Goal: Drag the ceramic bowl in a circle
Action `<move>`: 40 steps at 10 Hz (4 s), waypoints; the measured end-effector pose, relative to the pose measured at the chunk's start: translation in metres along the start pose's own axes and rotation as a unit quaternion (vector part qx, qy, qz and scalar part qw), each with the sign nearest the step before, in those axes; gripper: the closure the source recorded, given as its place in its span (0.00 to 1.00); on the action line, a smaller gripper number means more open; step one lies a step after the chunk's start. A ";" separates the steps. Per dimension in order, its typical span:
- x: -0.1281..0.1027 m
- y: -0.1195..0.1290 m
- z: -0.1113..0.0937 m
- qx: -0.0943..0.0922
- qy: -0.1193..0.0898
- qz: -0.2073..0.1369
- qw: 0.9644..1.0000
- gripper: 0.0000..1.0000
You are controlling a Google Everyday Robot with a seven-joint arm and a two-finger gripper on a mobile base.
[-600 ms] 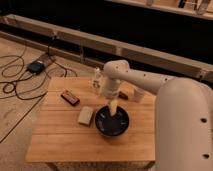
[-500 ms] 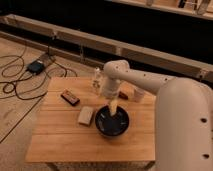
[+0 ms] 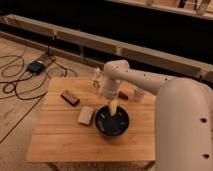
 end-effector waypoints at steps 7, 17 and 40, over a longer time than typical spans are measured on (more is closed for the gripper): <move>0.000 0.000 0.000 0.000 0.000 0.000 1.000 0.20; 0.000 0.000 0.000 0.000 0.000 0.000 1.000 0.20; -0.010 0.173 0.057 -0.055 0.071 0.077 0.993 0.20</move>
